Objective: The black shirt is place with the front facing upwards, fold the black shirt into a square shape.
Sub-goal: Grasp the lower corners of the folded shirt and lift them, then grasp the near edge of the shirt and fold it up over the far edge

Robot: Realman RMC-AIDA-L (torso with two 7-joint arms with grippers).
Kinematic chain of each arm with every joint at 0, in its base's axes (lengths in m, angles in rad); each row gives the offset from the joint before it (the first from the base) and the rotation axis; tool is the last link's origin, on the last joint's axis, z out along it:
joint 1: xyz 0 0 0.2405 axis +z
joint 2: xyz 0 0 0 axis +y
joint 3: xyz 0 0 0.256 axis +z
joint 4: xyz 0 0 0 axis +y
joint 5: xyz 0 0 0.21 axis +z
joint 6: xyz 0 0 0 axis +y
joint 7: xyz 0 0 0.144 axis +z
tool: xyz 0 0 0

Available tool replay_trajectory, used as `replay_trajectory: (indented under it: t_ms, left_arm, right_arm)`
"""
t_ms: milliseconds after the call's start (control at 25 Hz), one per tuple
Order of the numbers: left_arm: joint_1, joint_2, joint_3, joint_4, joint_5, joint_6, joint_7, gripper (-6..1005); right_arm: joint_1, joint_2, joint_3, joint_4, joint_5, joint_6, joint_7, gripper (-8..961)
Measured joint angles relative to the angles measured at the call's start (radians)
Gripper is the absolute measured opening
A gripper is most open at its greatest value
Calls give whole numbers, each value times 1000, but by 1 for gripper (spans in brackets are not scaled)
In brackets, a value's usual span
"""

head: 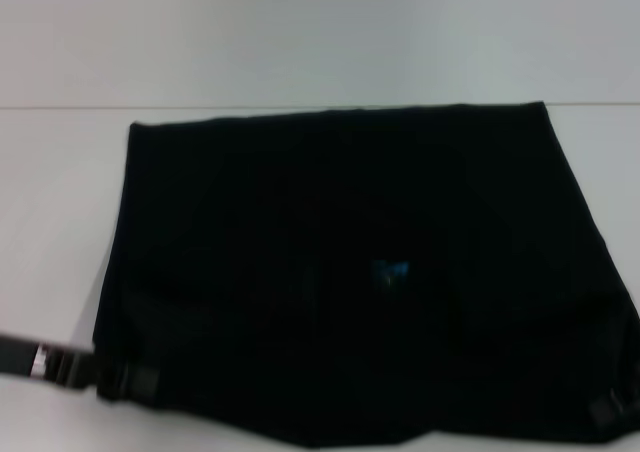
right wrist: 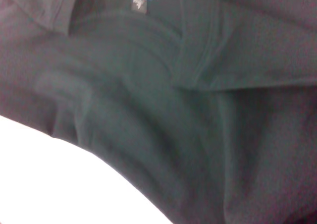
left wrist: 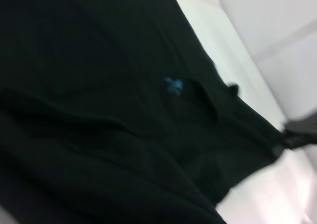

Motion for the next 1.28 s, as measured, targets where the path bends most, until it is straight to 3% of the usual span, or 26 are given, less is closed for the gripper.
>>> replay_trajectory:
  t_ms: [320,560,680,920,1000,1160,1280]
  left_arm:
    - [34,-2,-1,0,118,148,11,68]
    - [15,-5,-16,0,118,149,16,69]
    - [-12,-5,-78,0,113,142,10,69]
    - [-78,1,-267,-2,113,47,-52,68]
    - [-96,-6,-328,-3,113,-37,-78,68]
    - [-105,-24,-388,-19,89,-242,-114,68]
    - [-103,-43,-399,-53,6,-385,-102,68]
  right_arm:
    - [-67,31,-49,6,-13,-101,-71,68]
    - [-68,39,-24,32,-3,-91,-97,73]
    - [-62,28,52,43,18,-90,-99,75]
    - [-61,-42,243,131,160,-29,-79,81]
    - [-66,-53,294,162,221,44,-67,82]
    - [-83,-28,369,238,386,236,-85,86]
    - [-87,27,375,270,496,406,-144,88]
